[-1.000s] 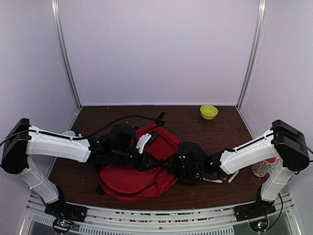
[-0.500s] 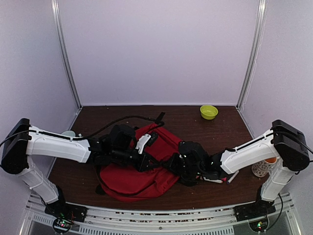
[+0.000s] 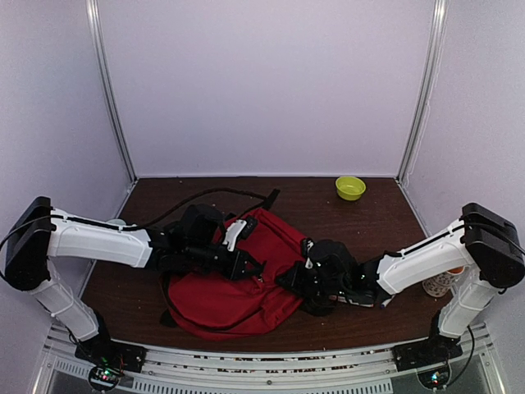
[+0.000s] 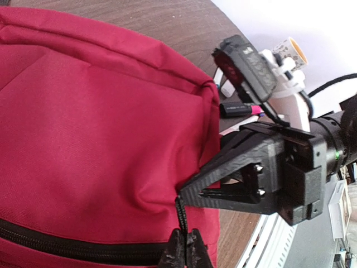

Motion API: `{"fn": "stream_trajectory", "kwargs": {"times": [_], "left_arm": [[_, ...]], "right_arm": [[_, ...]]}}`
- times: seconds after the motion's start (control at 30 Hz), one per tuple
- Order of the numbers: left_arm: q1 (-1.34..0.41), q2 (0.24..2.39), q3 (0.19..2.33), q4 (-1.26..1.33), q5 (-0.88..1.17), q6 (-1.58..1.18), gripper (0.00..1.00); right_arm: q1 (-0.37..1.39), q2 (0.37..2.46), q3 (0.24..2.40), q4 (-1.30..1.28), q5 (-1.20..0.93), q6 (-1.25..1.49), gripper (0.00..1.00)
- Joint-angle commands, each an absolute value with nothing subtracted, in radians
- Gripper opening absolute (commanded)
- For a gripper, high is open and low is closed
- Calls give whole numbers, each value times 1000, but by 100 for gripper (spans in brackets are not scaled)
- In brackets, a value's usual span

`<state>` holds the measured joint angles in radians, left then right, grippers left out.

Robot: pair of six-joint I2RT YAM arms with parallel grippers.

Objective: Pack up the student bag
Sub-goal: Unzip the lower front pocket of the student bag.

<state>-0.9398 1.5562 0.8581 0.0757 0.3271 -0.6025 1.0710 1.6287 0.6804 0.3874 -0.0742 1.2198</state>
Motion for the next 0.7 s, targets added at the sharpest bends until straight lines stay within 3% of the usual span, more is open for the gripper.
{"fn": "stream_trajectory", "kwargs": {"times": [0.0,0.67], "left_arm": [[-904,1570,889,62,332,-611,0],[-744,1574,946,-114,277,-522,0]], "right_arm": [[1082,1631,656,377,-125,1167,0],[1122,1617,683,308,-153,1113,0]]}}
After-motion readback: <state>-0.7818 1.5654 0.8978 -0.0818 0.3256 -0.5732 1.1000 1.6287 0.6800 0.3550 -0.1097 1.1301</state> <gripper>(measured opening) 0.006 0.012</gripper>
